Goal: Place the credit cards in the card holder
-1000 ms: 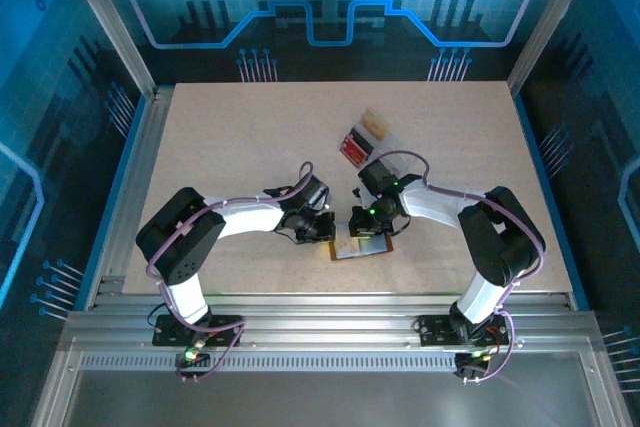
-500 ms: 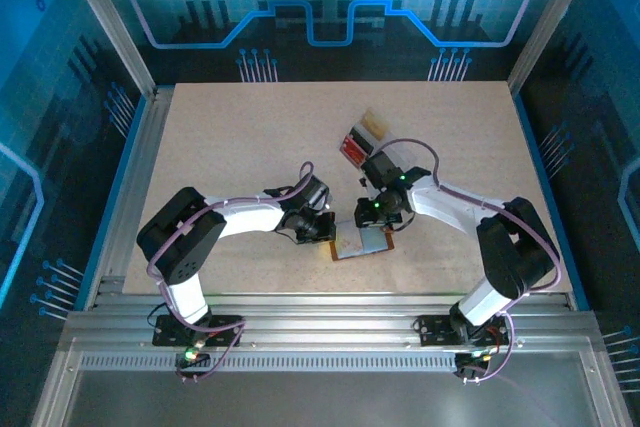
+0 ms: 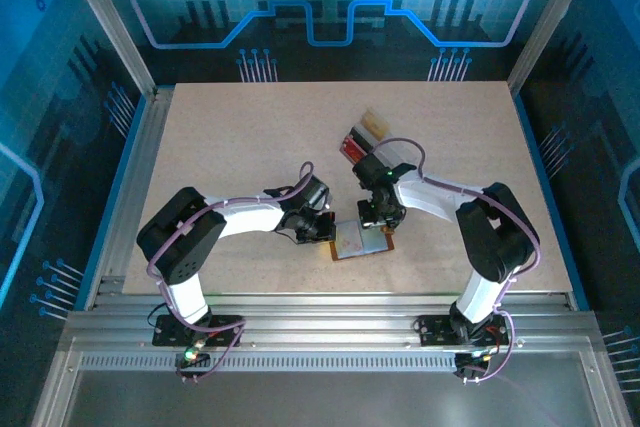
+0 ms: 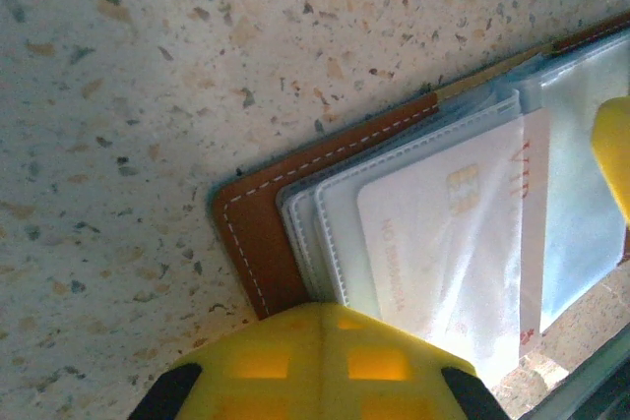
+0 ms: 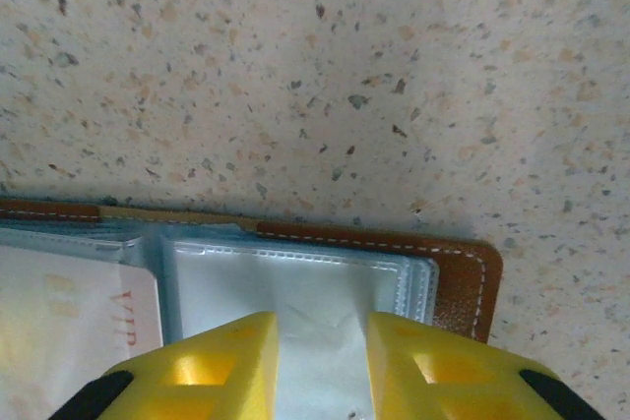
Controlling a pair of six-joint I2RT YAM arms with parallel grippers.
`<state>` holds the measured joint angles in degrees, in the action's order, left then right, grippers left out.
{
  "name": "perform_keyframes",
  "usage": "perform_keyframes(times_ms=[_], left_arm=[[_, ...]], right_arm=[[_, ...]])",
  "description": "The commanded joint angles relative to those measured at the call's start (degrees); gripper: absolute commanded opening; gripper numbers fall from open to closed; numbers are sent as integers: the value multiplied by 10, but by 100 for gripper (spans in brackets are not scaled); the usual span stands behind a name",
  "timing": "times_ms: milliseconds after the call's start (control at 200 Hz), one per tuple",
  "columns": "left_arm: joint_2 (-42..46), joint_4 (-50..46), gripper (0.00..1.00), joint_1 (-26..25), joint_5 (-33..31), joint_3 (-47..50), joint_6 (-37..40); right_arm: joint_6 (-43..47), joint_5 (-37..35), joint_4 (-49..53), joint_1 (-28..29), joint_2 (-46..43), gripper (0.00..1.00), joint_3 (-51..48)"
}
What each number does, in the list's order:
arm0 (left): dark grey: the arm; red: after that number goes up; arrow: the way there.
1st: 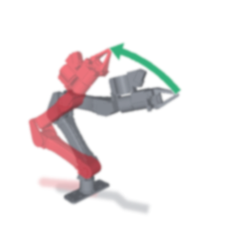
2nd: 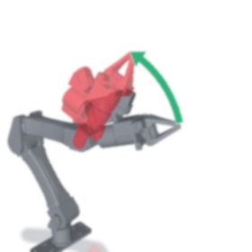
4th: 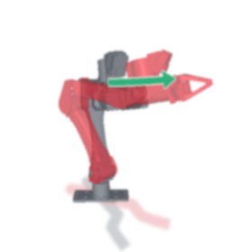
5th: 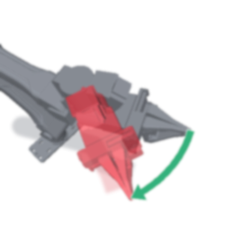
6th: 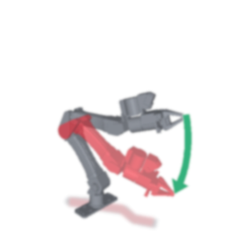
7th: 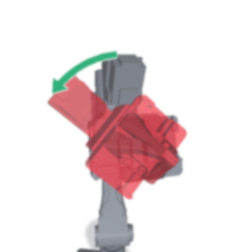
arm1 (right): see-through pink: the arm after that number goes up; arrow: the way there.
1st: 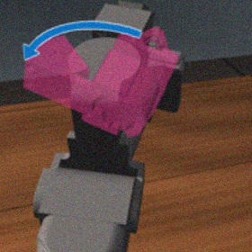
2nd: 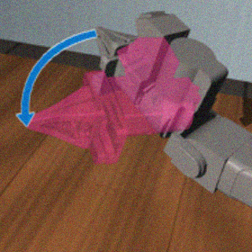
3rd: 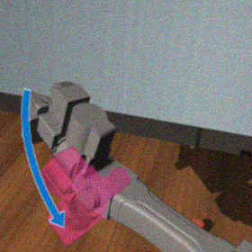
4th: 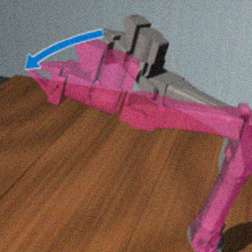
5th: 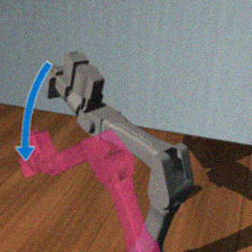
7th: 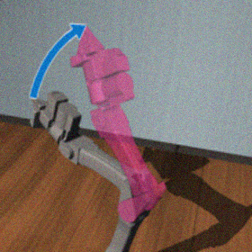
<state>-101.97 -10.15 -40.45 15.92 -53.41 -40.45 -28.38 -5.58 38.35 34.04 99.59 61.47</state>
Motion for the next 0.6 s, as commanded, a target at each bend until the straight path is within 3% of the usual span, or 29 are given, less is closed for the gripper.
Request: perform_keyframes(times_ms=[0, 135, 405, 595], left_arm=[[-17, -26, 2, -1, -7, 15, 5], [-15, -30, 2, 0, -8, 12, 5], [-16, -37, 2, 0, -8, 5, 9], [-21, -35, 2, -1, -10, 6, 11]], right_arm=[[2, -13, 4, 13, 22, 30, -10], [-9, -27, 3, 27, 45, 30, -15], [-22, -3, -20, 29, 44, 19, -39], [-18, -25, -1, 31, 21, 1, -23]])
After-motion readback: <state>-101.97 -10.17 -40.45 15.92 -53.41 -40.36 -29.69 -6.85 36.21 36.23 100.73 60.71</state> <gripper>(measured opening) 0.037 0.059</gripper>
